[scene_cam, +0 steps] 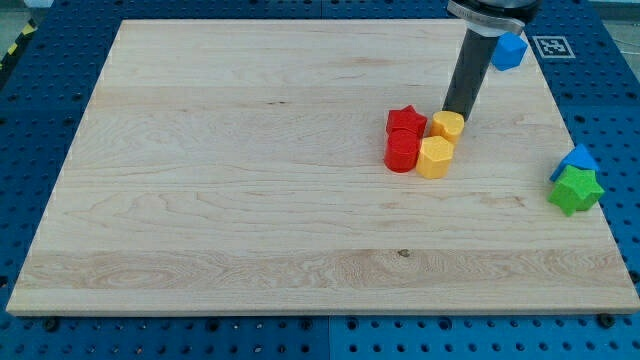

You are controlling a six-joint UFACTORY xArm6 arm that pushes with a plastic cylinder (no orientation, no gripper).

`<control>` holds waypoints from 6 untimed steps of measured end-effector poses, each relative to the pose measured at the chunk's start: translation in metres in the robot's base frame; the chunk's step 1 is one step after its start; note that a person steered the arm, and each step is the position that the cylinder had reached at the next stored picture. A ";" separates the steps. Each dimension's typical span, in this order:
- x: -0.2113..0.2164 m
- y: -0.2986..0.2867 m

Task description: Push the yellow heart into the red heart

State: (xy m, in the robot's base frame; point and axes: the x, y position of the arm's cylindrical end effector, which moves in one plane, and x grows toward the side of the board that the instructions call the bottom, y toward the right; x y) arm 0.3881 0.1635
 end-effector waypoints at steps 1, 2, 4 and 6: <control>0.000 0.033; 0.000 0.036; 0.010 0.036; 0.029 0.036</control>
State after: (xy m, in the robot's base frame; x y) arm 0.4167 0.1998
